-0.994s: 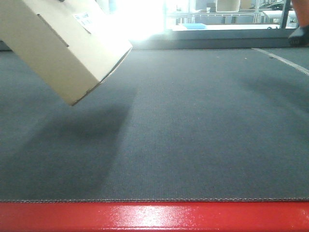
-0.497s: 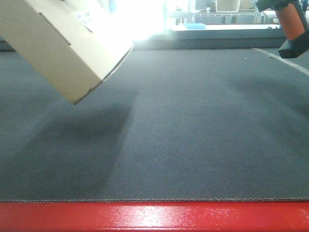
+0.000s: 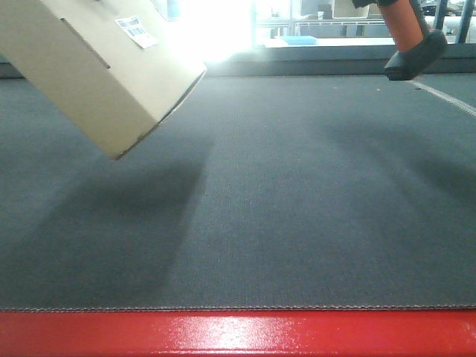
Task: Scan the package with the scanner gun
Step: 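Point the scanner gun at the box label held by the left gripper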
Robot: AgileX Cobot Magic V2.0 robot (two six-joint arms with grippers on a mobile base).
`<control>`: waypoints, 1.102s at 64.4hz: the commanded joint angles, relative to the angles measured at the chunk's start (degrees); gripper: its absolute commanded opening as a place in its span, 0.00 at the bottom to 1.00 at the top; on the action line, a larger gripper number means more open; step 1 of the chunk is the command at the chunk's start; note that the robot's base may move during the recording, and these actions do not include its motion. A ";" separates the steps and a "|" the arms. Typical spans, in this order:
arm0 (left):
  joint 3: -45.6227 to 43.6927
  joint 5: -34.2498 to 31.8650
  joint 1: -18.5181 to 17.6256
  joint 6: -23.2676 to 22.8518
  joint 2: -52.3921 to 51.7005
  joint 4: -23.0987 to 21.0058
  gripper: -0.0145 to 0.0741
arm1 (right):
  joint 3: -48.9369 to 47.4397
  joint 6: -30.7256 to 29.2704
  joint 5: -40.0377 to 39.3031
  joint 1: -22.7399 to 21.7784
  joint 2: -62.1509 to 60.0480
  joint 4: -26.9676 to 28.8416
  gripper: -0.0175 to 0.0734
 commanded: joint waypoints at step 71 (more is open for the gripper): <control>-0.04 -0.37 -0.23 -0.03 -0.34 -3.58 0.04 | 1.17 -0.24 -2.69 0.62 -12.36 32.39 0.02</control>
